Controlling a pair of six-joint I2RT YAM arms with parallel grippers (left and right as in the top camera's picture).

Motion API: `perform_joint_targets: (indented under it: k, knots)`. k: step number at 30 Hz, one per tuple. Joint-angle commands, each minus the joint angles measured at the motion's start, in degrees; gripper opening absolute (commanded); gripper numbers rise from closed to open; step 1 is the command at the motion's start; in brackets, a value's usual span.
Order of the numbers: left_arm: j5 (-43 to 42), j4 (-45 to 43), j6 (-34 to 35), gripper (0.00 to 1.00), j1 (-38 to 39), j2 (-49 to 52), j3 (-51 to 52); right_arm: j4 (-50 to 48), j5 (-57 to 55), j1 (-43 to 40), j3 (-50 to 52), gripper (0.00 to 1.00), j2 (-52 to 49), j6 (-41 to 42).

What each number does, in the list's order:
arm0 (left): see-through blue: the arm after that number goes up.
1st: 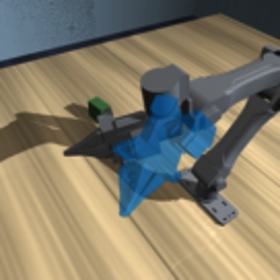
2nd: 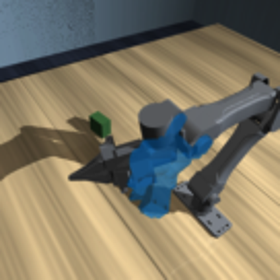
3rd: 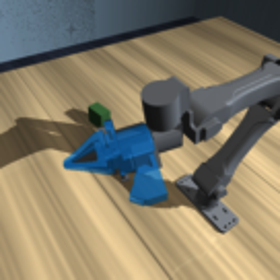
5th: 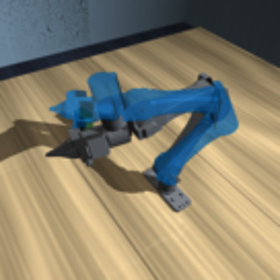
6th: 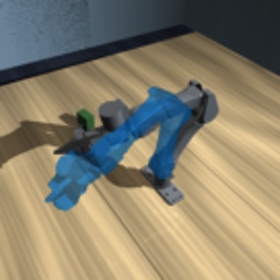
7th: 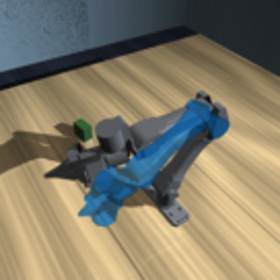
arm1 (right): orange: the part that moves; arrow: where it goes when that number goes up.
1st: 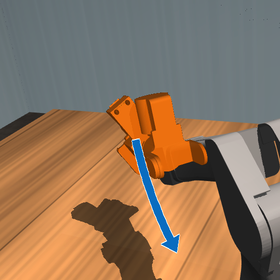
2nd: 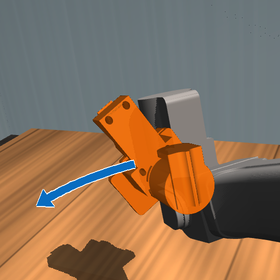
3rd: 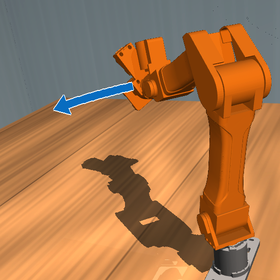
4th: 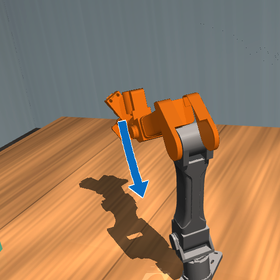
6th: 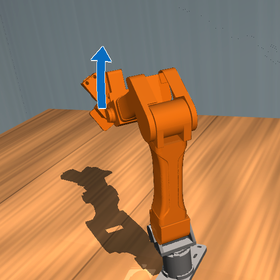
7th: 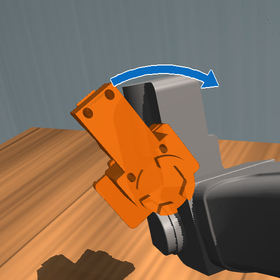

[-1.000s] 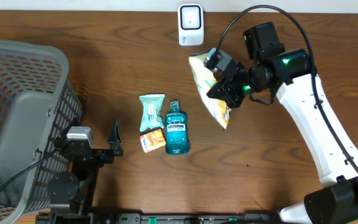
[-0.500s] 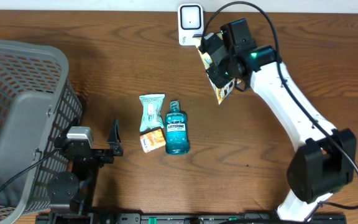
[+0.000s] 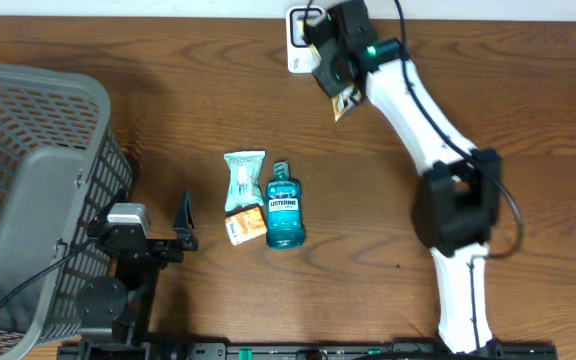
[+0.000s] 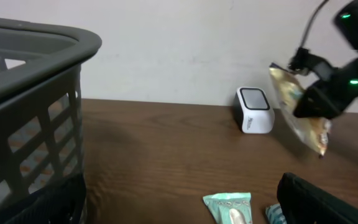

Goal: Scan the item barcode
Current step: 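Hold the wipes bag in front of the barcode scanner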

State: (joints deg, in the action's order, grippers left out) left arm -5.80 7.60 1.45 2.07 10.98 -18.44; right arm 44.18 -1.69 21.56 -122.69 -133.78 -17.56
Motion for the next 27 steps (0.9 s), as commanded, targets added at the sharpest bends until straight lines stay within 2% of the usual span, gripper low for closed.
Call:
perform_joint_targets:
  k: [1,5,12,20,27]
  knots:
    - [0.28,-0.09,0.11,0.98,-0.11,-0.20,-0.42,4.63,-3.10,-0.15,-16.46,0.01,-8.13,-1.33]
    - [0.31,-0.09,0.11,0.98,-0.13,-0.20,-0.42,6.78,-5.68,-0.24,-25.44,0.01,-16.35,-1.36]
    - [0.28,-0.09,0.11,0.98,-0.13,-0.20,-0.42,12.68,-5.92,-0.26,-25.66,0.01,-16.90,-1.77]
    - [0.31,-0.09,0.11,0.98,-0.13,-0.20,-0.42,12.20,-5.68,0.00,-25.64,0.01,-17.40,-5.66]
    - [0.31,-0.09,0.11,0.98,-0.11,-0.20,-0.42,10.97,-6.12,-0.35,-25.64,0.01,-18.23,-5.20]
